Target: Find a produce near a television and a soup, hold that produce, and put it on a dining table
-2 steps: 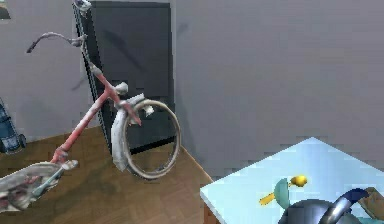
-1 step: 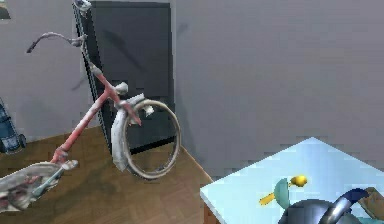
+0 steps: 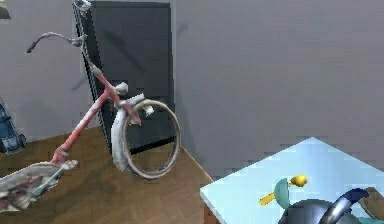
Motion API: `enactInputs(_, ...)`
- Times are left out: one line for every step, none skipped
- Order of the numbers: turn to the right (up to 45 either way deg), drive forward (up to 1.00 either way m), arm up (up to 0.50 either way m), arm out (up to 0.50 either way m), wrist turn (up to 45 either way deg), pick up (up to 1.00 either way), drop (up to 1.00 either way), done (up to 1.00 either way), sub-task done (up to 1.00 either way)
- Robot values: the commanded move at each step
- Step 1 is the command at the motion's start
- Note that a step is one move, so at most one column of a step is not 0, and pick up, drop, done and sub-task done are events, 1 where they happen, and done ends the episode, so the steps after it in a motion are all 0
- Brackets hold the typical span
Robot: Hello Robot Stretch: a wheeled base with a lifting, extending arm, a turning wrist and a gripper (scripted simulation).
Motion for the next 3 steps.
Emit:
enactInputs(0.0,0.00,0.00,0.00,12.0,0.00,0.00,0.00,0.00)
enactInputs(0.0,0.00,-0.12,0.00,0.0,0.00,0.00,0.00,0.00)
enactInputs(0.0,0.00,0.00,0.00,0.0,1.00,0.00,0.00,0.00)
